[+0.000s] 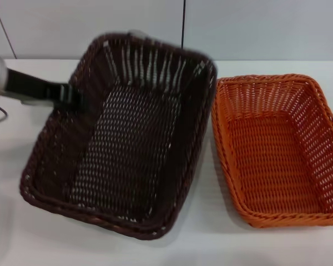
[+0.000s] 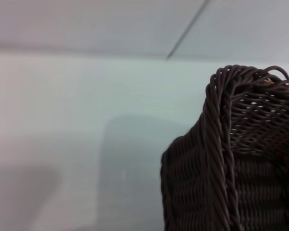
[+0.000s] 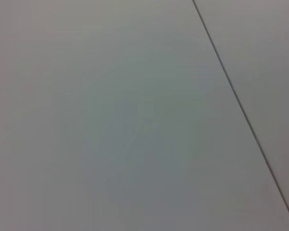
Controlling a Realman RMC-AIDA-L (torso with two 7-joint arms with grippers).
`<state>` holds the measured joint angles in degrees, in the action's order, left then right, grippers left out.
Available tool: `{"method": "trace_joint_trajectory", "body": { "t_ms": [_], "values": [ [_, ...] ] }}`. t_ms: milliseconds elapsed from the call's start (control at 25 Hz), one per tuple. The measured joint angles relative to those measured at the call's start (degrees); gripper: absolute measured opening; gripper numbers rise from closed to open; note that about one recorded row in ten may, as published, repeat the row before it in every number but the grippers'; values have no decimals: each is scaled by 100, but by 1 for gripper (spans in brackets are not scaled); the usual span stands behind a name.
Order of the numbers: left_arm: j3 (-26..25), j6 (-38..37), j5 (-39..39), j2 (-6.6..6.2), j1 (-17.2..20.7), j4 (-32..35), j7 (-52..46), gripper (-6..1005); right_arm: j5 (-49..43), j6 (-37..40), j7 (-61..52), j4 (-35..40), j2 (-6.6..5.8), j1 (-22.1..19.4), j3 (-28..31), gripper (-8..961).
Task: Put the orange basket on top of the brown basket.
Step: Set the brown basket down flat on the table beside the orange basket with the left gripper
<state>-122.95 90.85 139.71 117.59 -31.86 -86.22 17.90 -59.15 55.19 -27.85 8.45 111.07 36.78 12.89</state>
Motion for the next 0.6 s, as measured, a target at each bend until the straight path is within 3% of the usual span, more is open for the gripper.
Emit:
{"method": "trace_joint_trajectory", "body": {
  "t_ms": [160,320,360,400,520,600],
  "values": [
    [-797,778,-795,-206,-100,-29,1015,154,0,0,0,-14,36,11,16,541],
    [-985,1314,-1200,-688,-218,392,1866,154,1,0,-2,-34,61,12,33,541],
    [-985,1314,-1200,-688,-218,392,1866,154,2,3,-4,-41,72,13,36,541],
    [-877,1326,-1161,-923,-275,719,2171,154,4,16,-16,-43,86,12,39,541],
    [-764,1232,-1028,-1056,-390,1172,2531,154,9,51,-34,-45,125,-10,45,541],
    [-668,1084,-754,-1062,-506,1445,2774,154,10,59,-39,-45,154,-28,50,541]
  ]
}}
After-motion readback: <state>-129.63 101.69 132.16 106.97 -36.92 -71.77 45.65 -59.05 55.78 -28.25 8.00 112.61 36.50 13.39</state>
